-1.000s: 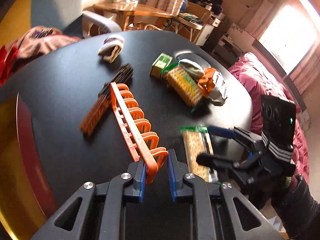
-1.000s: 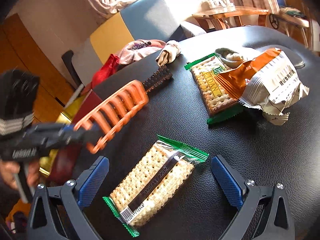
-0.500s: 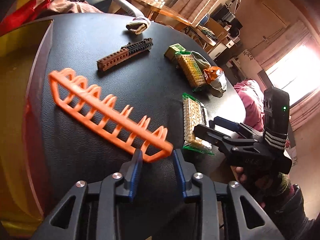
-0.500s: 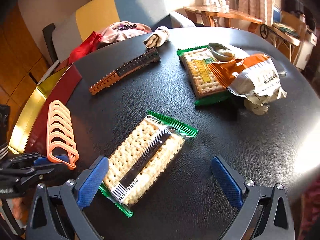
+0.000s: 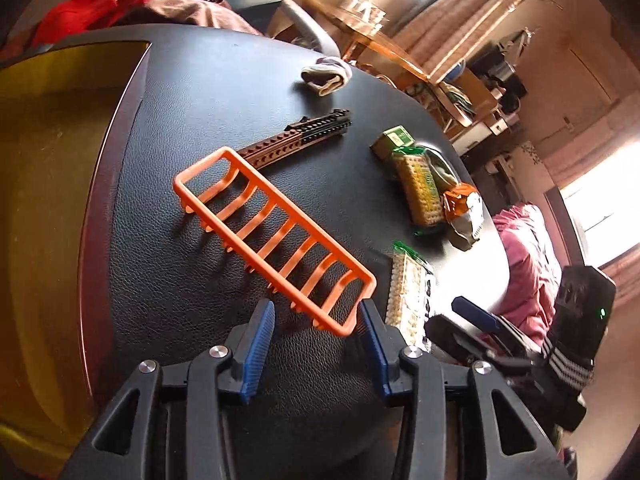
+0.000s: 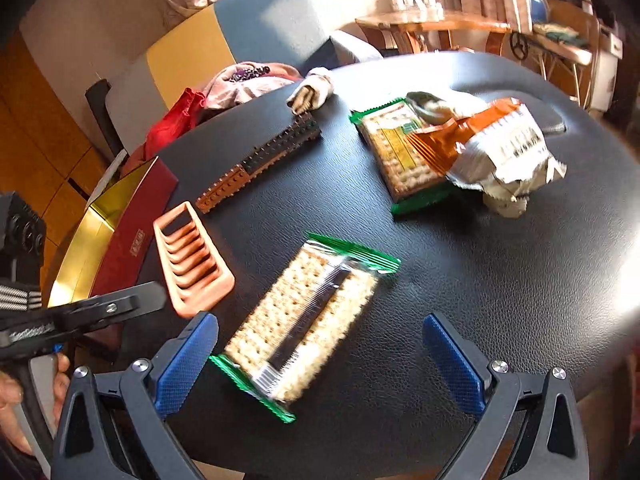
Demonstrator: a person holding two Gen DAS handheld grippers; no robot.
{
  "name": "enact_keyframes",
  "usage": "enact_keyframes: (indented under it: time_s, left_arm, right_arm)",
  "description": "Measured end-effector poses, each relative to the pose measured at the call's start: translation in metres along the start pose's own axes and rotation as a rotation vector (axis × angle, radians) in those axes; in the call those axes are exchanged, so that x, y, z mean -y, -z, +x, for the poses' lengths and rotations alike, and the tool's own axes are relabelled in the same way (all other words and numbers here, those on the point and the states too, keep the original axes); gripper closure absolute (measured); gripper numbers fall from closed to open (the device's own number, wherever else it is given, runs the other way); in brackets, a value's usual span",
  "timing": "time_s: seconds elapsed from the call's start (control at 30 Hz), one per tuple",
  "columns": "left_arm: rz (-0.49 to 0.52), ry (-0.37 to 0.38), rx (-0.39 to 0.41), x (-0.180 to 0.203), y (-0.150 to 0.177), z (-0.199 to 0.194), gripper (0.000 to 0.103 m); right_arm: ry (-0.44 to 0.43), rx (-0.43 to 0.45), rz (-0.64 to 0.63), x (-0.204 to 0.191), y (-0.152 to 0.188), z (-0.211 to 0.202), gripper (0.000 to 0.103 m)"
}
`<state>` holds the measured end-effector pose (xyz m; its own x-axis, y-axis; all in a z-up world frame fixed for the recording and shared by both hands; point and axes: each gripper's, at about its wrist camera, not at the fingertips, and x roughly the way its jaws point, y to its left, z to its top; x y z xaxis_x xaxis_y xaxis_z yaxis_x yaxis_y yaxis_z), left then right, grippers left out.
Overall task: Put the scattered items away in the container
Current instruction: 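Carry the orange rack with the left tool while the right tool grasps a cracker pack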
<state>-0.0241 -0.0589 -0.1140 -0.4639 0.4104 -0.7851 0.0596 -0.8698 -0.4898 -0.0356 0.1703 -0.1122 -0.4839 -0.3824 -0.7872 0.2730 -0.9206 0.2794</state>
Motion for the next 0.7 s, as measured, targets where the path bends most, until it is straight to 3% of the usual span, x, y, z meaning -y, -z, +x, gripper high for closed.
enact_keyframes:
  time_s: [0.07, 0.13, 0.17, 0.2, 0.5, 0.7]
  left_arm:
    - [-0.007, -0.01, -0.006, -0.001, 0.0, 0.002, 0.059]
    - [-0.013, -0.021, -0.011, -0.002, 0.0, 0.005, 0.059]
    - [-0.016, -0.026, -0.014, -0.003, 0.0, 0.006, 0.059]
    - [-0.02, -0.031, -0.017, -0.004, 0.0, 0.007, 0.059]
    - [0.0, -0.084, -0.029, 0.0, -0.017, 0.024, 0.061]
    - [-0.144, 0.036, -0.063, -0.014, -0.04, 0.027, 0.057]
  right_arm:
    - [0.032, 0.006, -0.029, -0.01, -0.001, 0.002, 0.001]
    - [0.066, 0.004, -0.061, -0.018, -0.002, 0.008, 0.01]
    - [0.082, 0.001, -0.066, -0.019, -0.002, 0.01, 0.023]
    - [0.098, -0.002, -0.07, -0.019, -0.002, 0.012, 0.029]
    - [0.125, -0.008, -0.035, 0.009, -0.004, 0.012, 0.025]
    - [0.095, -0.012, -0.03, 0.016, -0.002, 0.016, 0.016]
